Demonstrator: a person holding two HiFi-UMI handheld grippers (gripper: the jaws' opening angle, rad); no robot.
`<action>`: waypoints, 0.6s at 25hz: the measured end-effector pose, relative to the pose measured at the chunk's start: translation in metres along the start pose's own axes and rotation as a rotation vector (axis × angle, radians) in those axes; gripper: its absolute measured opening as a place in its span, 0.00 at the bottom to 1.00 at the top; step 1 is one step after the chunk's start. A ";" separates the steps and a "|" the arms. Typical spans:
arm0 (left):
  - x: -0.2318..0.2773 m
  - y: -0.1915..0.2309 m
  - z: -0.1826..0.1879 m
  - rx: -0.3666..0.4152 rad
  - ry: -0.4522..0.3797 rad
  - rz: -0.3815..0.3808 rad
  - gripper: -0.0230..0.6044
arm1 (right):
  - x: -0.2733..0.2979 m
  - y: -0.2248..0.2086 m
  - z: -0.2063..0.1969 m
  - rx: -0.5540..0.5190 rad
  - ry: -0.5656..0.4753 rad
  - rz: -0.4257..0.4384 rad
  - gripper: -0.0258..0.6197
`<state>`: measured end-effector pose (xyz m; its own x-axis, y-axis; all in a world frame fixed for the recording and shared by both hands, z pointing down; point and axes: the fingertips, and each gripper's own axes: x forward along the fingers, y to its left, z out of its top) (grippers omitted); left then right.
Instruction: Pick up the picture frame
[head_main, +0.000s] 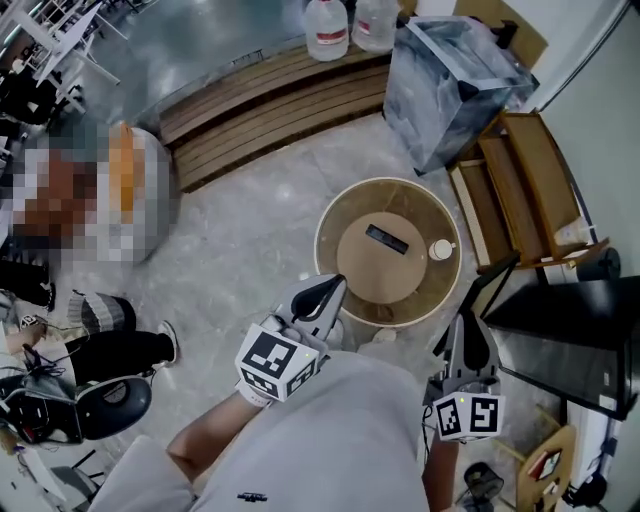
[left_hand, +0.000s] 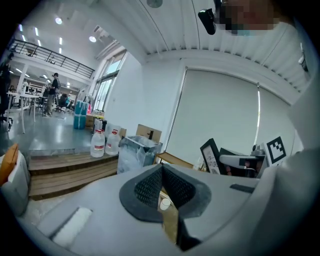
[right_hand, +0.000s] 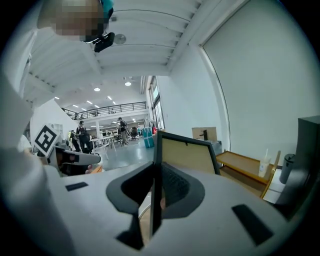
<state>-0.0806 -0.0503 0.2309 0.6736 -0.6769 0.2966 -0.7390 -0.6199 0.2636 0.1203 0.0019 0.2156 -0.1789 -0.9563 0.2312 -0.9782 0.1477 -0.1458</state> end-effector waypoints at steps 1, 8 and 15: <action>-0.001 0.000 0.003 0.000 -0.009 -0.001 0.02 | -0.003 0.000 0.001 -0.001 -0.006 -0.007 0.10; -0.004 -0.002 0.010 0.002 -0.039 -0.002 0.02 | -0.014 -0.002 0.004 0.003 -0.027 -0.032 0.10; -0.011 -0.006 0.008 0.027 -0.042 -0.003 0.02 | -0.019 0.002 0.009 -0.021 -0.047 -0.043 0.10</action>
<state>-0.0833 -0.0427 0.2184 0.6759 -0.6906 0.2573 -0.7370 -0.6320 0.2396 0.1230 0.0184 0.2023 -0.1321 -0.9727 0.1909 -0.9869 0.1111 -0.1167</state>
